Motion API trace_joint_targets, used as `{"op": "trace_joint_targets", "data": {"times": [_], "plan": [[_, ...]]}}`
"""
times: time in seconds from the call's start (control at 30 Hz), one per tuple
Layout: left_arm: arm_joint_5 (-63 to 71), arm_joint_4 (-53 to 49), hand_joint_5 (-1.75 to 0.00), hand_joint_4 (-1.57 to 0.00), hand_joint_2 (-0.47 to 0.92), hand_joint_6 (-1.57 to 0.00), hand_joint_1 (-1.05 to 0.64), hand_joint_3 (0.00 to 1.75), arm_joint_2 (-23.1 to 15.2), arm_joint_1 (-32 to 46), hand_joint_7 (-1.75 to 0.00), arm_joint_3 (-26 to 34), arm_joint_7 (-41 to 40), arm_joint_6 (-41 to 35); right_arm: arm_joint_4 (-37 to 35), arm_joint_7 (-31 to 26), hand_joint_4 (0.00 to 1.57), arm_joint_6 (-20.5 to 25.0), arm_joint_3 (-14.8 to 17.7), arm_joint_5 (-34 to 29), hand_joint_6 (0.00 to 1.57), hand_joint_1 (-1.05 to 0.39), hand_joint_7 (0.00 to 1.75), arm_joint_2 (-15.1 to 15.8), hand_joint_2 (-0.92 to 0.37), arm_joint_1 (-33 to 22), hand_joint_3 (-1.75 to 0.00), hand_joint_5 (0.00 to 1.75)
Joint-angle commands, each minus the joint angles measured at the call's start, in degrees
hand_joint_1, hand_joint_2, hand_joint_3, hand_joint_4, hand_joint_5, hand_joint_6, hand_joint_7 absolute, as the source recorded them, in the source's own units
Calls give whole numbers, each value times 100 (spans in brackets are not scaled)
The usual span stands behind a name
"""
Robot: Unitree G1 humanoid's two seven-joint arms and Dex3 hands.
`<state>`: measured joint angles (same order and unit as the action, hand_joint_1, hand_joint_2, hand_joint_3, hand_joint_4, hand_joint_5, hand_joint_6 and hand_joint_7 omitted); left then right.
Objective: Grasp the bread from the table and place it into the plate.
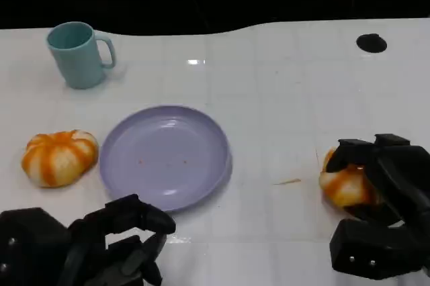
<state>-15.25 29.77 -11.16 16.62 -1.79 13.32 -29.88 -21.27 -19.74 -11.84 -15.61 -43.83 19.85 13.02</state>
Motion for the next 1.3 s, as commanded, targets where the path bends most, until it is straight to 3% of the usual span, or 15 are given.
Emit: {"op": "trace_joint_targets", "data": {"times": [0.03, 0.23, 0.5, 0.7, 0.87, 1.0, 1.13, 1.3], "plan": [[65, 73, -175, -67, 83, -62, -31, 63, -38, 9, -130, 15, -63, -85, 165, -86, 93, -43, 102, 155, 92, -7, 128, 70, -32, 5, -125, 175], [98, 49, -175, -65, 83, -61, -31, 64, -29, -6, -131, 4, -35, -59, 242, -259, 95, -449, 104, 325, 93, -3, 130, 6, -27, 69, -129, 175], [16, 41, -175, -63, 83, -61, -29, 65, -4, 18, -131, 45, -5, -78, 597, 102, 96, -552, 6, 573, 74, -8, 170, -242, -22, 196, -139, 175], [31, 68, -175, -67, 82, -61, -30, 65, -7, 18, -131, 53, -34, -133, 774, 471, 99, -594, -116, 766, 83, -10, 152, -544, -20, 389, -140, 175], [58, 76, -175, -66, 82, -61, -29, 66, 30, 40, -131, 29, -65, -121, 720, 472, 101, -704, -275, 749, 87, -10, 152, -808, -19, 552, -145, 175], [128, 116, -175, -67, 82, -61, -29, 66, 13, 67, -131, -9, -62, -94, 651, 477, 102, -796, -369, 717, 93, -10, 136, -939, -15, 667, -148, 175], [131, 134, -175, -67, 82, -61, -29, 66, 25, 102, -132, -17, -32, -57, 479, 462, 103, -839, -505, 680, 91, -12, 141, -1084, -13, 856, -151, 175], [18, 146, -175, -68, 82, -62, -28, 67, 61, 131, -132, 21, -14, -107, 48, 510, 101, -951, -640, 782, 87, -9, 141, -1359, -20, 1195, -143, 175]]}}
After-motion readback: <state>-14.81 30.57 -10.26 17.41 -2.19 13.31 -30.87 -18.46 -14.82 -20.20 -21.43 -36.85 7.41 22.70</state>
